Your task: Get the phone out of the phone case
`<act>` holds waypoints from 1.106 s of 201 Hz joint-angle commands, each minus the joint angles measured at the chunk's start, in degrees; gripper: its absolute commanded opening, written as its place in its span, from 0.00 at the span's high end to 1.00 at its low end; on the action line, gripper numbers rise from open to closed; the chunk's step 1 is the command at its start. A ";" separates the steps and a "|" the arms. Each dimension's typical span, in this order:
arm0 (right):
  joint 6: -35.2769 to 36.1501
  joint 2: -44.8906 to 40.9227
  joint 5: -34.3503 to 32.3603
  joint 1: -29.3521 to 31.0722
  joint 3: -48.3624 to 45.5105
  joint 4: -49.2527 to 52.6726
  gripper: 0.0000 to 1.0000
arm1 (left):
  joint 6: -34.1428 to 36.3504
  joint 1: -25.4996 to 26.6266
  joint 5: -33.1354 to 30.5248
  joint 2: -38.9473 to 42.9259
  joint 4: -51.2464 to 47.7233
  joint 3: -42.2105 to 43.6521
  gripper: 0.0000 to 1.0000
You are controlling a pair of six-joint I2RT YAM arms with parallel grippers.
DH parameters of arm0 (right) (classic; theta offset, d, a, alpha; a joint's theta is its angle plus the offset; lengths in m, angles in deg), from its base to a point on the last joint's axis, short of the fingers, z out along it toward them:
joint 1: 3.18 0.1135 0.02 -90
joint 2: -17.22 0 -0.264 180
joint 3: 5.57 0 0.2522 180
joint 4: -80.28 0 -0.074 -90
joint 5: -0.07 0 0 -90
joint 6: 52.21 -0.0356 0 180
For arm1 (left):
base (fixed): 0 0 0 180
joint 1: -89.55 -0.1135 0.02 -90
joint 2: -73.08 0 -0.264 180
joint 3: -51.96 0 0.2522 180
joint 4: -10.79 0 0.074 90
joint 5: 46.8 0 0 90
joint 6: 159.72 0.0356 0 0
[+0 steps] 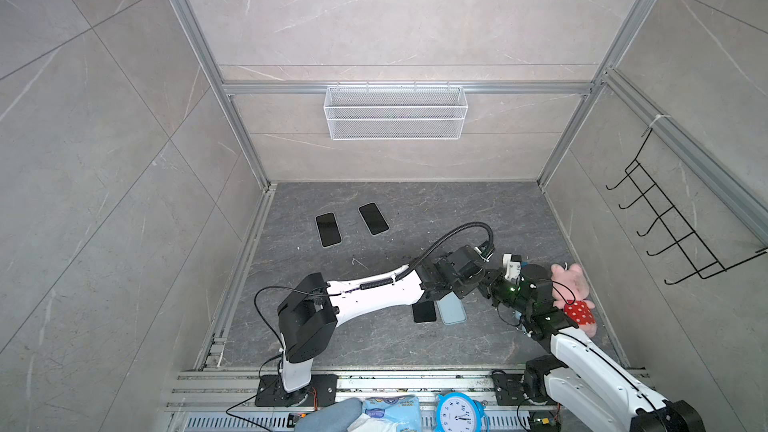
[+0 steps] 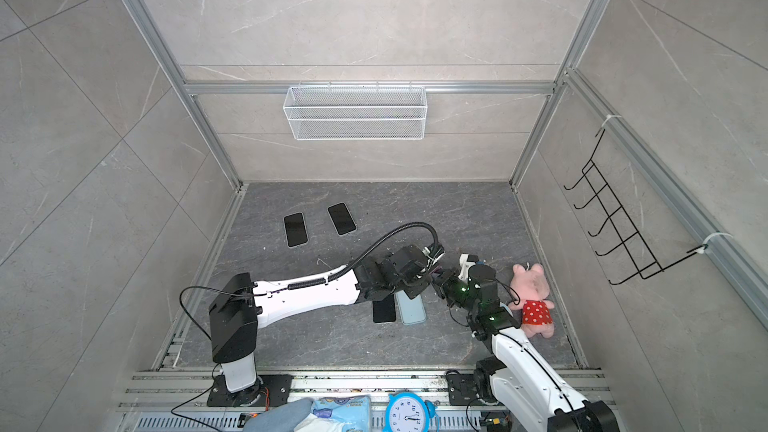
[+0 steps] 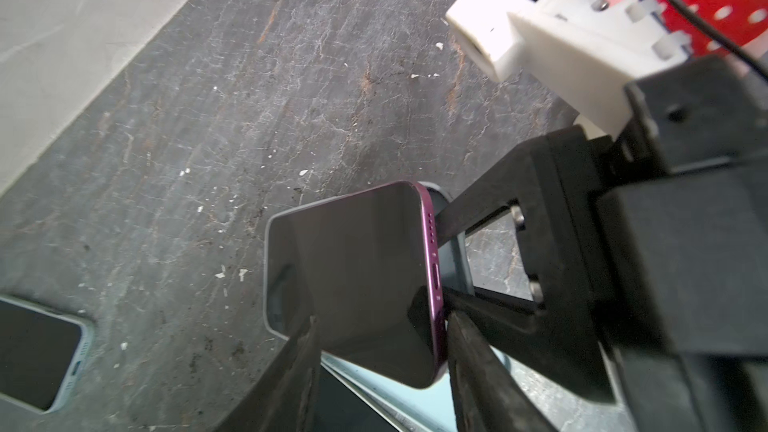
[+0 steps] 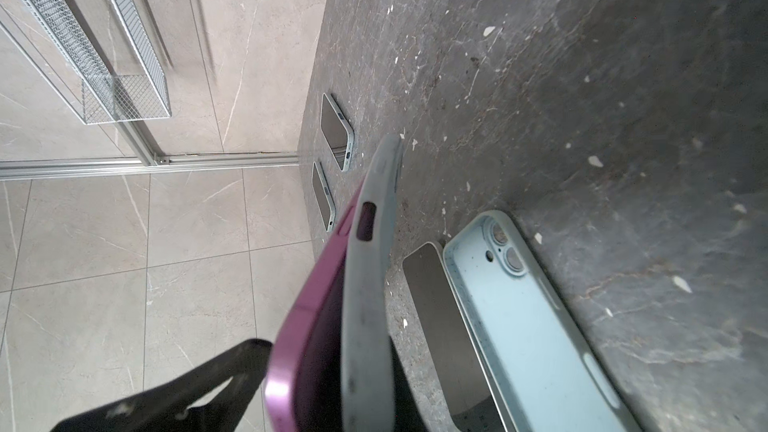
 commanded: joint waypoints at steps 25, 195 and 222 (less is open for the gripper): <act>-1.50 0.79 2.34 1.67 1.22 -7.68 1.00 | 4.83 0.67 -8.59 -3.82 -2.89 -1.51 0.56; -11.75 21.40 -14.86 2.57 3.42 -20.25 1.00 | 36.69 -7.71 -6.73 23.26 31.99 31.05 1.00; -13.16 26.88 -16.41 4.00 5.61 -22.51 1.00 | 43.74 -9.96 -3.41 23.05 40.78 38.51 1.00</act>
